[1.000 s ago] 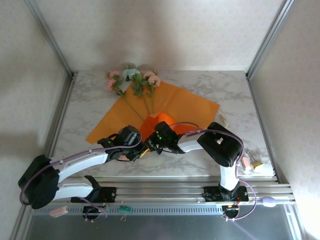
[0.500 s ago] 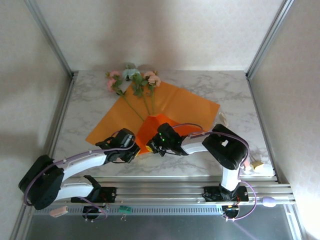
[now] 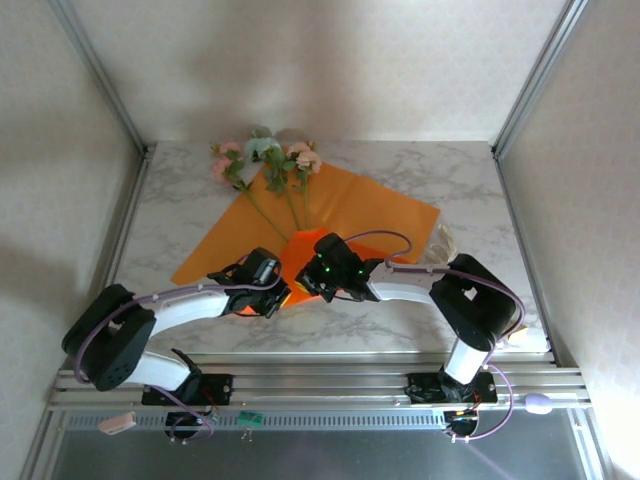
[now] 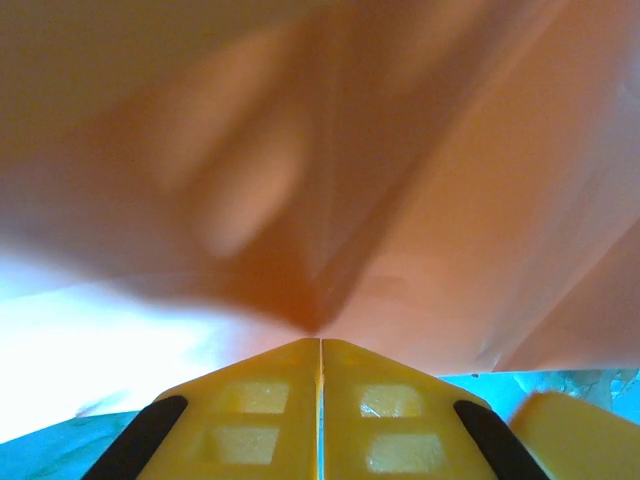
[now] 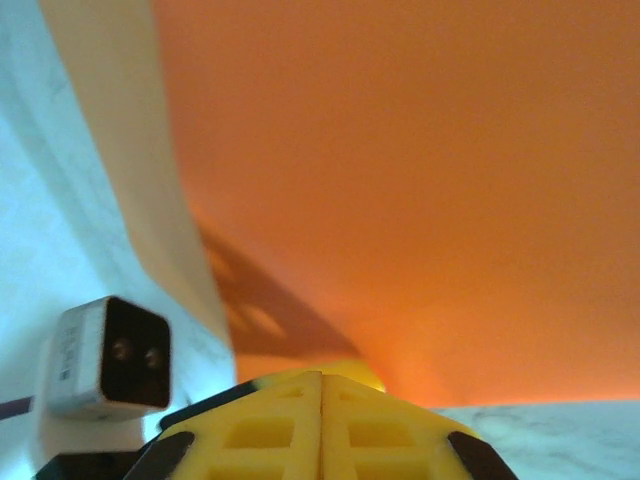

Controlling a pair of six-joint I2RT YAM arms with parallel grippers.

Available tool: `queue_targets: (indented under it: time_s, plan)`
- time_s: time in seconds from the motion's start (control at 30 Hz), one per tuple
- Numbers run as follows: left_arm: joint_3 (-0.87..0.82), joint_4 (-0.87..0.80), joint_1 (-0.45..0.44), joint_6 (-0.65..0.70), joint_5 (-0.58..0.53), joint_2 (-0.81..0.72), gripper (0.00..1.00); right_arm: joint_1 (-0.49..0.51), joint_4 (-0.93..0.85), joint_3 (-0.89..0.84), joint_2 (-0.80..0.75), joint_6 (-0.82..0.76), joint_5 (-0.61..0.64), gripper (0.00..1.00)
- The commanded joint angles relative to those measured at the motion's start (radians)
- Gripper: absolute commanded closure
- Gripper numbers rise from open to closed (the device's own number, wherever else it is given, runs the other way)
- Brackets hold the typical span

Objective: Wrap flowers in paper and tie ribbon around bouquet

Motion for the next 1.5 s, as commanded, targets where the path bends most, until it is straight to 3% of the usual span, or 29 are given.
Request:
queue_targets:
  time_s: [0.0, 0.27, 0.53, 1.03, 1.47]
  plan:
    - [0.04, 0.025, -0.021, 0.007, 0.019, 0.018, 0.94, -0.025, -0.03, -0.017, 0.037, -0.035, 0.023, 0.92]
    - [-0.034, 0.051, -0.015, 0.015, 0.014, 0.053, 0.95, -0.027, -0.135, -0.028, 0.063, -0.038, 0.023, 0.94]
    - [-0.09, -0.034, -0.008, 0.048, -0.032, 0.003, 0.96, -0.028, -0.244, -0.018, 0.104, -0.021, 0.015, 0.94]
    - [-0.212, -0.19, 0.077, 0.147, -0.139, -0.118, 0.97, -0.034, -0.251, -0.044, 0.137, 0.017, -0.003, 0.94]
    - [-0.324, -0.341, 0.102, 0.115, -0.164, -0.293, 0.98, -0.04, -0.264, -0.043, 0.164, 0.044, -0.02, 0.95]
